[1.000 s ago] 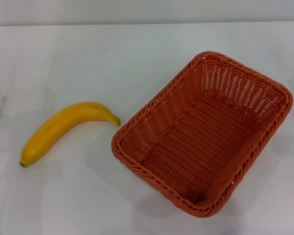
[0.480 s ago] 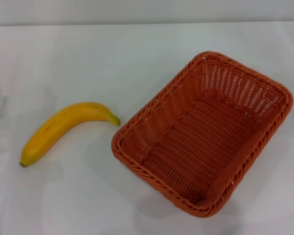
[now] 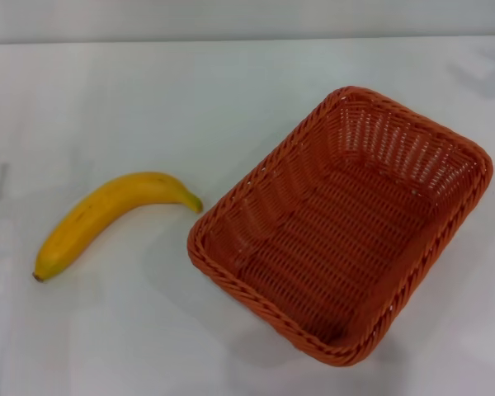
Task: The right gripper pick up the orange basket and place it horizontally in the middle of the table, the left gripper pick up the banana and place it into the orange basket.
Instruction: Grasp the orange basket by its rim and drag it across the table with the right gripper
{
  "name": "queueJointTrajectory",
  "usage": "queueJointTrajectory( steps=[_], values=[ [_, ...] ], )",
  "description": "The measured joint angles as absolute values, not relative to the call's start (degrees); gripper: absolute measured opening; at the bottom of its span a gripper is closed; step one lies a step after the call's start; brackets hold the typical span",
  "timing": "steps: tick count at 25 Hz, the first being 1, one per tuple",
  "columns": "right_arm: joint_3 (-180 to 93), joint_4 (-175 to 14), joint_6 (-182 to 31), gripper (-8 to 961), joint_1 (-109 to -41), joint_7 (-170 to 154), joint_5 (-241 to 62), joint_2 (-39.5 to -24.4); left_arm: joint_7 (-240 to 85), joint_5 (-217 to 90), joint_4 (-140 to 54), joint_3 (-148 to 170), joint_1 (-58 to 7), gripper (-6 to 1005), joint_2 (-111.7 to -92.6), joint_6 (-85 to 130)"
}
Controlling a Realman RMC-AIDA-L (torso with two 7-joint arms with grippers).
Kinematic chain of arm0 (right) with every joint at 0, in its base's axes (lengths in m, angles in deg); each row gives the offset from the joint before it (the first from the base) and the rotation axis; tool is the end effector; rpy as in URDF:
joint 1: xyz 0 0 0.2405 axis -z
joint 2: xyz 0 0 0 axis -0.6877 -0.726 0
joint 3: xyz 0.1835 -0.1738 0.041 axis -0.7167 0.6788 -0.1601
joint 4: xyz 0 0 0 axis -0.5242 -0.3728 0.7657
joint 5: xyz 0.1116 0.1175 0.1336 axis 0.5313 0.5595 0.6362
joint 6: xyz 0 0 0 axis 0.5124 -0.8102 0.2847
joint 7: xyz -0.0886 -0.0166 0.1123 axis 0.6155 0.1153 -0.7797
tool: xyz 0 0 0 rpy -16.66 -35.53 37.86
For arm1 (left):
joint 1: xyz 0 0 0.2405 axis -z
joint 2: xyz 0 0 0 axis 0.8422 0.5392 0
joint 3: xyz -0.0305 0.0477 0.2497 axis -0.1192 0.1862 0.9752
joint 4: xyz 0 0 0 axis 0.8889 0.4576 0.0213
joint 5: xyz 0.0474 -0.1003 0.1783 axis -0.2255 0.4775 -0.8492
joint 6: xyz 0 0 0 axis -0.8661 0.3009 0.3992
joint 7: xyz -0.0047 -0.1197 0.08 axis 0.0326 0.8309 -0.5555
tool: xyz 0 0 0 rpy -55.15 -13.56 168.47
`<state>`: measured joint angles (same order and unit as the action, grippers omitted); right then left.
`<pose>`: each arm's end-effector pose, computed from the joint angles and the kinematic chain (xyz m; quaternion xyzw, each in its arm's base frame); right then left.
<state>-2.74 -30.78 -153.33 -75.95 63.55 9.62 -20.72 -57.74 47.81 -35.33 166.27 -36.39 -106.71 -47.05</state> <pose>0.2249 0.4281 0.1908 -0.8433 0.2820 0.2907 0.3533 -0.3693 0.2879 0.0220 -0.4981 -0.3499 -0.4015 0.6843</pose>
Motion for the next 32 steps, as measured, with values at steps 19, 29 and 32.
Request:
queueJointTrajectory(
  steps=[19,29,32],
  values=[
    [0.36,-24.96,-175.74,737,-98.01,41.96,-46.17,-30.35,-57.74,47.80,-35.52,166.18,-35.47,891,-106.58,-47.05],
    [4.67,-32.62,-168.66,665,-99.63,42.35,-50.85,-33.39,-57.74,47.54,-35.25,166.41,-35.60,891,-106.66,-47.05],
    [6.58,-35.09,-166.38,641,-100.12,42.35,-50.90,-33.59,-57.74,47.48,-35.26,166.57,-35.67,891,-106.73,-47.05]
  ],
)
